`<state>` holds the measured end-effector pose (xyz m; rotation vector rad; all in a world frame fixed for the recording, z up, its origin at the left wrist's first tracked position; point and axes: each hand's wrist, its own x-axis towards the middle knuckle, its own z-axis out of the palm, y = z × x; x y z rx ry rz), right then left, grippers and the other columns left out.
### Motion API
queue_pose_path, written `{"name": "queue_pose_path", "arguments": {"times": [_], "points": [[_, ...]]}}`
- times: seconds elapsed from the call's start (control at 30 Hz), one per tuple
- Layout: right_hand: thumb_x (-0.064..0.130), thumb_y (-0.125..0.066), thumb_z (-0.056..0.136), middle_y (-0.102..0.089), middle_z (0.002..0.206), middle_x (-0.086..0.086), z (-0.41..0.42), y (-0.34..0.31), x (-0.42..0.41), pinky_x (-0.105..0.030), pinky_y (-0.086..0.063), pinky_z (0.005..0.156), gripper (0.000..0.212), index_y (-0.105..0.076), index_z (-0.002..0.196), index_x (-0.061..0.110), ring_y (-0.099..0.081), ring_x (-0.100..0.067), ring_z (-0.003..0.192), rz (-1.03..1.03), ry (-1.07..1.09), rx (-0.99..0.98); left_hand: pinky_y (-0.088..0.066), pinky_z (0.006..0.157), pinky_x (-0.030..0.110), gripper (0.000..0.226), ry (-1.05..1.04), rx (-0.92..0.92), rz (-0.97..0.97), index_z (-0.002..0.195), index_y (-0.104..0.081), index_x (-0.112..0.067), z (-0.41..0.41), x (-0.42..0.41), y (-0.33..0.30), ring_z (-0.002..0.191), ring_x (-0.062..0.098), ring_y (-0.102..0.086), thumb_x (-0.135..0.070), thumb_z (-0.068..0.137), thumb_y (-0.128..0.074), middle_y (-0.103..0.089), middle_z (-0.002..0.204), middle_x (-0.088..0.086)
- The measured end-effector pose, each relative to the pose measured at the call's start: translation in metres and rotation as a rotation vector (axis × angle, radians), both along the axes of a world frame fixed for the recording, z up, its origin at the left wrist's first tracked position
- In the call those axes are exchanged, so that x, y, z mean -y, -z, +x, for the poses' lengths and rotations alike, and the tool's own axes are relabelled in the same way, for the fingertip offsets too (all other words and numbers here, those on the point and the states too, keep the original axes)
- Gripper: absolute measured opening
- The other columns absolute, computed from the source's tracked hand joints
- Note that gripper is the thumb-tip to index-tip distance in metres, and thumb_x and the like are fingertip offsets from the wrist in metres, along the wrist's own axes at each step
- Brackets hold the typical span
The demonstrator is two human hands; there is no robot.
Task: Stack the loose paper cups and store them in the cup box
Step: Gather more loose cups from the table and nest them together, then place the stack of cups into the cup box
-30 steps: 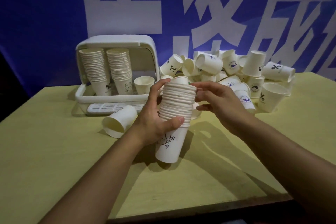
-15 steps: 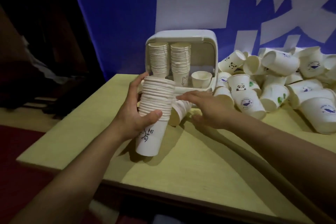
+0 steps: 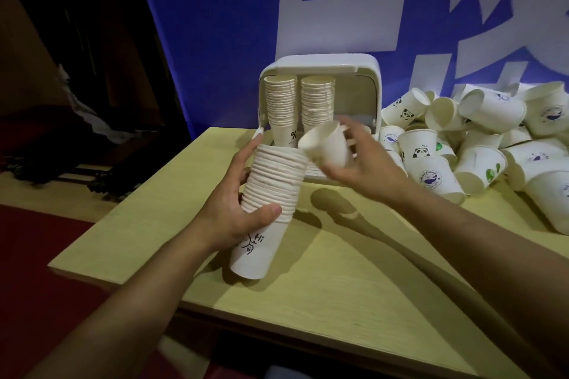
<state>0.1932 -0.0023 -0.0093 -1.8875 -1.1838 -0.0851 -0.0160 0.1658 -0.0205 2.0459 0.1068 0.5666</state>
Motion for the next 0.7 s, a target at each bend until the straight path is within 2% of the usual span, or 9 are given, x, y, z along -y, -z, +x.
{"name": "queue_pose_path", "arguments": {"times": [0.07, 0.17, 0.3, 0.33, 0.4, 0.5, 0.6, 0.67, 0.7], "points": [[0.039, -0.074, 0.085, -0.049, 0.133, 0.003, -0.005, -0.023, 0.013, -0.024, -0.054, 0.081, 0.087, -0.018, 0.152, 0.038, -0.060, -0.009, 0.107, 0.219, 0.017, -0.217, -0.060, 0.087, 0.035, 0.101, 0.027, -0.037, 0.027, 0.136, -0.018, -0.076, 0.008, 0.009, -0.001, 0.108, 0.009, -0.067, -0.054, 0.057, -0.078, -0.057, 0.128, -0.009], [0.036, -0.066, 0.092, -0.047, 0.140, 0.002, -0.017, -0.048, 0.027, -0.022, -0.056, 0.079, 0.069, -0.023, 0.145, 0.047, -0.057, -0.011, 0.114, 0.343, 0.032, -0.296, -0.058, 0.091, 0.032, 0.103, 0.082, -0.059, 0.051, 0.137, -0.015, -0.076, 0.026, 0.024, -0.002, 0.113, 0.001, -0.062, -0.053, 0.058, -0.077, -0.051, 0.133, -0.019], [0.037, -0.064, 0.092, -0.056, 0.122, 0.015, -0.032, -0.042, 0.035, -0.026, -0.056, 0.085, 0.057, -0.035, 0.141, 0.043, -0.059, -0.001, 0.108, 0.295, -0.076, -0.318, -0.058, 0.085, 0.029, 0.113, 0.098, -0.040, 0.047, 0.136, -0.002, -0.079, 0.048, 0.043, -0.002, 0.111, 0.002, -0.063, -0.047, 0.063, -0.082, -0.049, 0.131, -0.023], [0.040, -0.061, 0.094, -0.057, 0.122, 0.015, -0.034, -0.035, 0.034, -0.028, -0.055, 0.088, 0.052, -0.039, 0.141, 0.044, -0.060, 0.000, 0.107, 0.253, -0.096, -0.308, -0.057, 0.086, 0.027, 0.117, 0.084, -0.015, 0.046, 0.135, 0.003, -0.079, 0.053, 0.046, -0.001, 0.111, -0.002, -0.062, -0.044, 0.065, -0.083, -0.049, 0.130, -0.026], [0.055, -0.052, 0.093, -0.058, 0.128, 0.014, -0.034, -0.018, 0.033, -0.041, -0.051, 0.098, 0.046, -0.045, 0.138, 0.051, -0.059, -0.001, 0.113, 0.179, -0.076, -0.268, -0.053, 0.093, 0.028, 0.121, 0.045, 0.040, 0.033, 0.136, 0.011, -0.076, 0.062, 0.050, 0.000, 0.116, -0.007, -0.058, -0.045, 0.066, -0.082, -0.045, 0.134, -0.032], [0.068, -0.044, 0.087, -0.054, 0.136, 0.022, -0.024, -0.003, 0.033, -0.050, -0.045, 0.104, 0.049, -0.046, 0.135, 0.058, -0.054, -0.004, 0.122, 0.176, -0.059, -0.332, -0.053, 0.099, 0.036, 0.119, 0.010, 0.050, 0.062, 0.143, 0.004, -0.069, 0.070, 0.051, -0.001, 0.120, -0.001, -0.057, -0.048, 0.064, -0.082, -0.042, 0.143, -0.023], [0.050, -0.048, 0.095, -0.059, 0.129, 0.012, -0.014, 0.015, 0.035, -0.042, -0.055, 0.092, 0.041, -0.050, 0.136, 0.047, -0.062, -0.012, 0.111, 0.317, -0.098, -0.433, -0.056, 0.096, 0.045, 0.110, -0.059, 0.046, 0.099, 0.145, -0.009, -0.062, 0.077, 0.048, -0.011, 0.113, 0.002, -0.059, -0.035, 0.072, -0.087, -0.047, 0.134, -0.018], [0.029, -0.052, 0.099, -0.066, 0.106, -0.006, -0.012, 0.037, 0.039, -0.043, -0.058, 0.073, 0.031, -0.056, 0.129, 0.032, -0.066, -0.022, 0.084, 0.381, -0.099, -0.561, -0.057, 0.094, 0.049, 0.107, -0.105, 0.091, 0.075, 0.144, -0.013, -0.060, 0.084, 0.044, -0.023, 0.113, 0.005, -0.060, -0.040, 0.068, -0.086, -0.050, 0.129, -0.020], [0.017, -0.053, 0.099, -0.065, 0.090, -0.013, -0.011, 0.048, 0.040, -0.046, -0.055, 0.066, 0.025, -0.058, 0.123, 0.023, -0.061, -0.026, 0.071, 0.363, -0.092, -0.615, -0.056, 0.094, 0.051, 0.107, -0.135, 0.116, 0.076, 0.144, -0.014, -0.060, 0.088, 0.042, -0.031, 0.114, 0.009, -0.061, -0.048, 0.064, -0.085, -0.051, 0.130, -0.019]]}}
